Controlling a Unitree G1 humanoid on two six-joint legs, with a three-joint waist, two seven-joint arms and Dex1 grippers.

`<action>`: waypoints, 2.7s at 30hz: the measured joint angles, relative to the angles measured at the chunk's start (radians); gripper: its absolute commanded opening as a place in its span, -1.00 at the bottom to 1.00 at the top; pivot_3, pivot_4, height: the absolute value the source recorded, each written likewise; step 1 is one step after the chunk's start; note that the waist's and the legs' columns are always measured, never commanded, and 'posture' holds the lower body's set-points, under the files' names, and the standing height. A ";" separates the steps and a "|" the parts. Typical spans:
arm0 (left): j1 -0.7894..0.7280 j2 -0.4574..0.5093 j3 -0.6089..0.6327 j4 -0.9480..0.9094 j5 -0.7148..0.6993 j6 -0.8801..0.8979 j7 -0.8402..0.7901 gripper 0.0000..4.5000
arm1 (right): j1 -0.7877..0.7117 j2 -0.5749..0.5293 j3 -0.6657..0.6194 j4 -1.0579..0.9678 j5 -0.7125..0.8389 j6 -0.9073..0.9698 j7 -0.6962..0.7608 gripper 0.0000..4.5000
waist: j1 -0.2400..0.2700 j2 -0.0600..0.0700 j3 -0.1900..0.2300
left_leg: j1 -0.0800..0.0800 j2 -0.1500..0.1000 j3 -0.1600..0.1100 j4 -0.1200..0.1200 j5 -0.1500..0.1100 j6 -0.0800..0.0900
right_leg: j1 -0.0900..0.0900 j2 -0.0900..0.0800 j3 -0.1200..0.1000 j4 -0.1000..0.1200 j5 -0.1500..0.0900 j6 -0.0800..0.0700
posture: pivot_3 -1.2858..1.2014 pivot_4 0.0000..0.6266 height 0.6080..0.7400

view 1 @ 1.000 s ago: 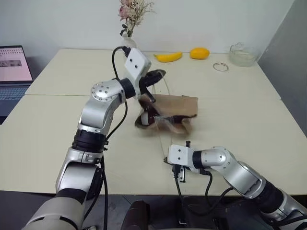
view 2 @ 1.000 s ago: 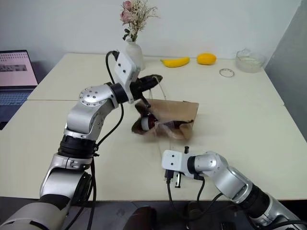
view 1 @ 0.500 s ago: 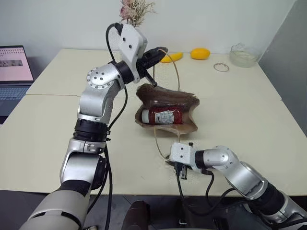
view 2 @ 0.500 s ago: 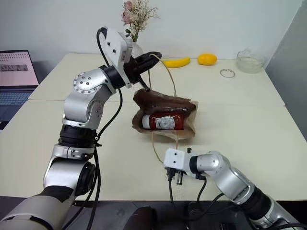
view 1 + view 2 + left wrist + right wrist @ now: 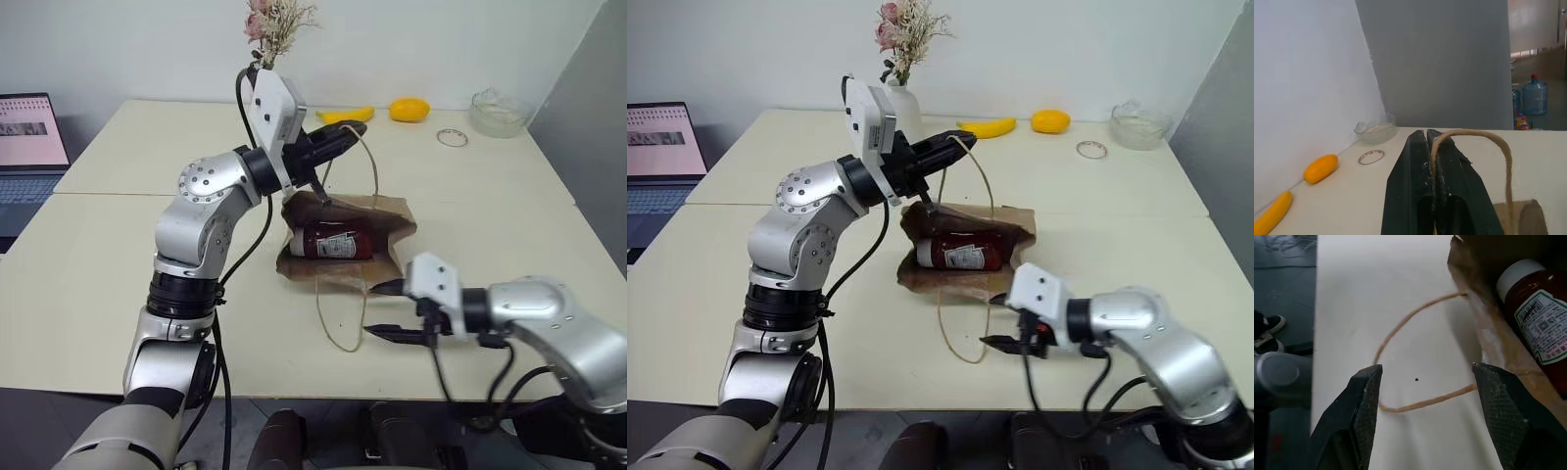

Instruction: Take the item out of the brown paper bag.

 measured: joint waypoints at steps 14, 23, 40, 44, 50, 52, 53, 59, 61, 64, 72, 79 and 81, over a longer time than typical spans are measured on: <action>-0.022 0.011 0.003 0.060 0.004 -0.027 -0.005 -1.00 | -0.355 0.185 0.275 0.137 -0.034 0.037 -0.260 0.53 | -0.014 0.000 0.000 | -0.001 0.001 0.000 -0.001 0.000 0.000 | -0.002 0.000 0.001 0.001 0.000 0.000 | 0.03 -0.52 1.00; -0.039 0.019 0.002 0.102 0.019 -0.071 -0.022 -1.00 | -0.521 0.276 0.552 0.424 -0.397 -0.136 -0.387 0.99 | -0.013 0.000 0.000 | -0.005 0.001 0.000 0.000 0.000 0.000 | -0.006 -0.001 0.001 0.001 0.000 0.000 | 0.03 -0.52 1.00; -0.078 0.016 0.000 0.164 0.036 -0.107 -0.049 -1.00 | -0.617 0.350 0.763 0.661 -0.811 -0.340 -0.283 0.99 | -0.015 0.000 0.000 | -0.006 0.001 0.000 0.001 0.000 0.000 | -0.006 0.000 0.000 0.002 0.001 0.000 | 0.03 -0.52 1.00; -0.079 0.014 0.000 0.167 0.038 -0.109 -0.050 -1.00 | -0.641 0.371 0.784 0.770 -0.880 -0.407 -0.264 0.99 | -0.015 0.000 0.000 | -0.006 0.000 0.000 0.001 0.000 0.000 | -0.006 0.000 0.000 0.002 0.001 0.000 | 0.03 -0.52 1.00; -0.079 0.012 0.000 0.166 0.038 -0.109 -0.054 -1.00 | -0.654 0.395 0.788 0.928 -0.947 -0.507 -0.224 0.99 | -0.017 0.000 0.000 | -0.006 0.000 0.000 0.001 0.000 0.000 | -0.006 0.000 0.001 0.002 0.001 0.000 | 0.03 -0.52 1.00; -0.078 0.011 0.000 0.166 0.039 -0.110 -0.057 -1.00 | -0.660 0.404 0.780 0.944 -0.956 -0.533 -0.217 0.83 | -0.018 0.000 0.000 | -0.006 0.001 0.000 0.001 0.000 0.000 | -0.006 0.000 0.000 0.002 0.001 0.000 | 0.03 -0.52 1.00; -0.078 0.012 0.000 0.166 0.040 -0.111 -0.057 -1.00 | -0.659 0.410 0.772 0.945 -0.955 -0.548 -0.209 0.72 | -0.018 0.000 0.000 | -0.006 0.001 -0.001 0.001 0.000 0.000 | -0.006 0.000 0.000 0.003 0.001 0.000 | 0.03 -0.52 1.00; -0.078 0.012 0.000 0.163 0.042 -0.114 -0.057 -1.00 | -0.658 0.419 0.722 0.893 -0.962 -0.573 -0.154 0.08 | -0.022 0.000 0.000 | -0.006 0.001 0.000 0.001 0.000 0.000 | -0.006 -0.001 0.001 0.003 0.001 0.000 | 0.03 -0.52 1.00; -0.078 0.012 0.000 0.163 0.044 -0.114 -0.057 -1.00 | -0.658 0.416 0.698 0.861 -0.964 -0.576 -0.146 -0.15 | -0.022 0.000 0.000 | -0.005 0.001 0.000 0.001 0.000 0.000 | -0.006 -0.001 0.001 0.004 0.001 0.000 | 0.03 -0.52 1.00; -0.077 0.014 0.000 0.162 0.047 -0.127 -0.057 -1.00 | -0.645 0.403 0.675 0.817 -0.962 -0.584 -0.116 -0.63 | -0.022 0.000 0.000 | -0.005 0.001 -0.001 0.001 0.000 0.000 | -0.006 0.000 0.000 0.004 0.001 0.000 | 0.03 -0.52 1.00; -0.077 0.016 0.000 0.161 0.048 -0.132 -0.058 -1.00 | -0.595 0.353 0.623 0.749 -0.954 -0.600 -0.070 -0.99 | -0.023 0.000 0.000 | -0.005 0.001 0.000 0.001 0.000 0.000 | -0.006 -0.001 0.001 0.003 0.001 0.000 | 0.03 -0.52 1.00; -0.071 0.056 0.028 0.161 0.037 -0.113 -0.065 -1.00 | -0.572 0.382 0.562 0.748 -0.928 -0.603 -0.074 -0.61 | -0.024 0.000 0.000 | -0.005 0.001 0.000 0.001 0.000 0.000 | -0.006 -0.001 0.001 0.004 0.001 0.000 | 0.03 -0.52 1.00; -0.065 0.069 0.044 0.161 0.025 -0.097 -0.070 -1.00 | -0.572 0.382 0.551 0.743 -0.921 -0.600 -0.070 -0.28 | -0.024 0.000 0.000 | -0.005 0.001 0.000 0.001 0.000 0.000 | -0.006 -0.001 0.001 0.004 0.001 0.000 | 0.03 -0.52 1.00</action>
